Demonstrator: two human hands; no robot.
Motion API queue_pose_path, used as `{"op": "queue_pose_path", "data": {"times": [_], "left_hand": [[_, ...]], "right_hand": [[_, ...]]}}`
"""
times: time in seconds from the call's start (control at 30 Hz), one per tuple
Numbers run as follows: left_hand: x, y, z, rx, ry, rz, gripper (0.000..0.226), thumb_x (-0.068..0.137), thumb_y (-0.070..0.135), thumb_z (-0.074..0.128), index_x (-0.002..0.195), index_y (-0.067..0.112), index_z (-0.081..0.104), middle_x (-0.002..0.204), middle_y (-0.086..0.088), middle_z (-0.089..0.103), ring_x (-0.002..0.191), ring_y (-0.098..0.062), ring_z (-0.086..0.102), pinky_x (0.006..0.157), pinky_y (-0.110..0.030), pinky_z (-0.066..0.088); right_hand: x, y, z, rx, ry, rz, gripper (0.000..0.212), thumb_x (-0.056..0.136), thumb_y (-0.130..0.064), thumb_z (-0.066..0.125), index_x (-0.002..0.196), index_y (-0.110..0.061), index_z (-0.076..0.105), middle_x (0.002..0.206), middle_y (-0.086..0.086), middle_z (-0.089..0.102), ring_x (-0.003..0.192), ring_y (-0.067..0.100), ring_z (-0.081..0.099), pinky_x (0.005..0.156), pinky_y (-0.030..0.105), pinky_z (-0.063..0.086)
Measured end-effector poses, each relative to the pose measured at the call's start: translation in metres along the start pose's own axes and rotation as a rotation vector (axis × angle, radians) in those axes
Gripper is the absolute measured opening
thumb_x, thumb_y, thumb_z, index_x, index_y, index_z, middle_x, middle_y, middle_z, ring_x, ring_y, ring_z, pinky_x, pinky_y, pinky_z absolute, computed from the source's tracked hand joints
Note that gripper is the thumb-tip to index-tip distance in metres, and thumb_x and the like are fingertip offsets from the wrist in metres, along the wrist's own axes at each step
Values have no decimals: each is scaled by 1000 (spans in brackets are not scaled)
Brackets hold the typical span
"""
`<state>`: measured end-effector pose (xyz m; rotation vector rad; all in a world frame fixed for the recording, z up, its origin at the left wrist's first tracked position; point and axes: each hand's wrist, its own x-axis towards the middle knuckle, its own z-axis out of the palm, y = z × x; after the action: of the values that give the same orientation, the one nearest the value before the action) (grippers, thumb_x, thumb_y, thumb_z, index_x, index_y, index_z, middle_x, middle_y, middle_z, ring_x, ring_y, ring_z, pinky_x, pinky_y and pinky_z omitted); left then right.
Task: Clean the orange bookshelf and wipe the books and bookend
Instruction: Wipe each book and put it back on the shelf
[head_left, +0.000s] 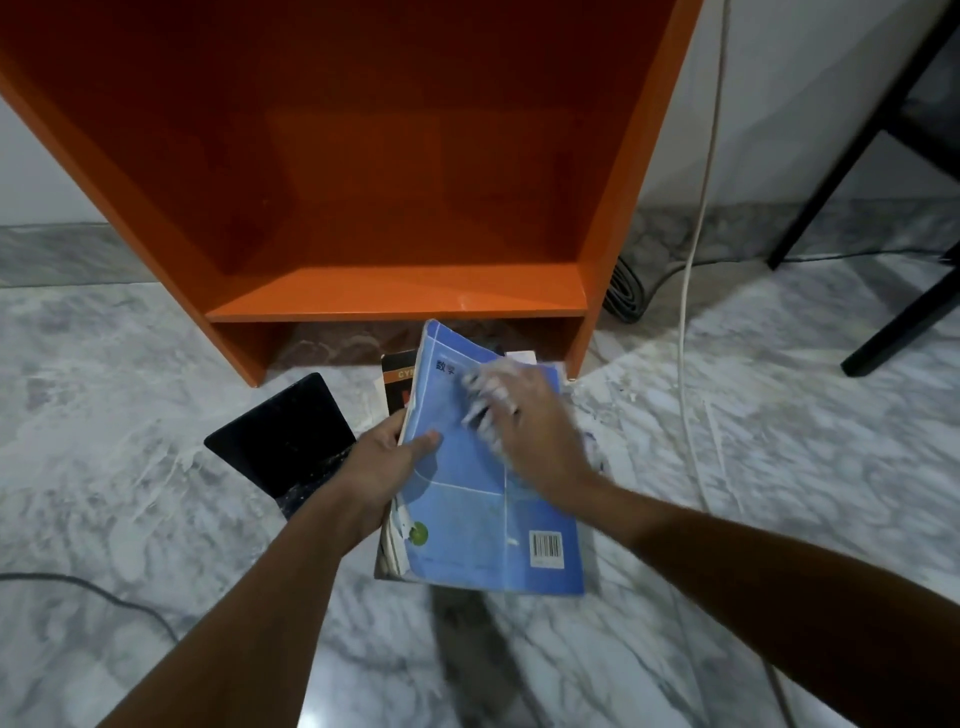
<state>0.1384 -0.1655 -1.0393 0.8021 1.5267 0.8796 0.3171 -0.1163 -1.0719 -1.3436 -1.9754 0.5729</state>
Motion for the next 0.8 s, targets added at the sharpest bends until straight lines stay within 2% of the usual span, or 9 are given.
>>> {"op": "queue_pose_path", "data": {"times": [0.07, 0.13, 0.3, 0.37, 0.43, 0.53, 0.63, 0.73, 0.8], "left_hand": [[4, 0, 2, -43, 3, -20, 25, 99, 14, 57, 123, 18, 64, 108, -15, 72, 90, -35, 70, 76, -43, 58], [3, 3, 4, -83, -31, -38, 27, 99, 15, 58, 126, 16, 61, 110, -15, 72, 91, -35, 70, 74, -42, 60], [-2, 6, 9, -85, -40, -10, 41, 97, 16, 60, 137, 14, 55, 125, -17, 66, 104, -42, 65, 89, -54, 54], [-4, 12, 10, -83, -46, 11, 39, 97, 17, 60, 135, 15, 56, 123, -14, 67, 102, -39, 67, 83, -49, 57], [-5, 18, 12, -67, -33, 31, 32, 97, 18, 60, 129, 17, 59, 119, -13, 68, 95, -34, 68, 74, -40, 58], [-3, 25, 15, -86, -7, 51, 30, 97, 16, 61, 127, 18, 60, 119, -14, 68, 94, -33, 68, 76, -40, 56], [-5, 28, 18, -95, -35, 46, 36, 98, 18, 59, 135, 18, 55, 124, -14, 65, 103, -37, 66, 82, -45, 55], [-6, 29, 15, -128, -73, 47, 40, 98, 15, 58, 138, 15, 53, 128, -15, 64, 106, -39, 65, 85, -49, 54], [-8, 32, 8, -106, -92, 43, 36, 98, 16, 58, 134, 17, 56, 125, -13, 66, 102, -38, 67, 86, -51, 55]], "right_hand": [[-48, -30, 8, 2, -135, -189, 34, 97, -31, 47, 127, -25, 61, 128, 2, 54, 121, 18, 47, 103, 30, 38], [-86, -42, 14, -39, -159, -293, 34, 91, -27, 54, 124, -27, 61, 122, 2, 55, 114, 20, 49, 96, 29, 40], [-81, 10, -1, -170, 3, -39, 36, 91, -30, 44, 121, -26, 63, 126, -1, 57, 117, 19, 51, 102, 35, 45], [-63, 32, -17, -187, 67, 131, 37, 95, -36, 36, 121, -26, 61, 126, -3, 55, 116, 17, 52, 99, 33, 44], [-53, 36, -31, -100, 167, 222, 29, 101, -32, 41, 120, -23, 60, 123, -1, 53, 113, 13, 52, 96, 33, 45], [-62, -4, -35, 81, 86, -125, 22, 101, -26, 50, 120, -27, 61, 125, -3, 54, 120, 9, 49, 102, 30, 42], [-78, -38, -16, -3, -24, -458, 26, 92, -26, 59, 118, -27, 59, 120, -5, 48, 112, 16, 49, 92, 24, 38], [-65, -17, -14, -13, 83, -341, 23, 95, -23, 56, 117, -30, 58, 123, -8, 47, 116, 17, 49, 101, 26, 36], [-47, 18, -29, -47, 163, -79, 21, 100, -27, 51, 118, -27, 60, 127, -5, 51, 120, 19, 51, 102, 32, 42]]}}
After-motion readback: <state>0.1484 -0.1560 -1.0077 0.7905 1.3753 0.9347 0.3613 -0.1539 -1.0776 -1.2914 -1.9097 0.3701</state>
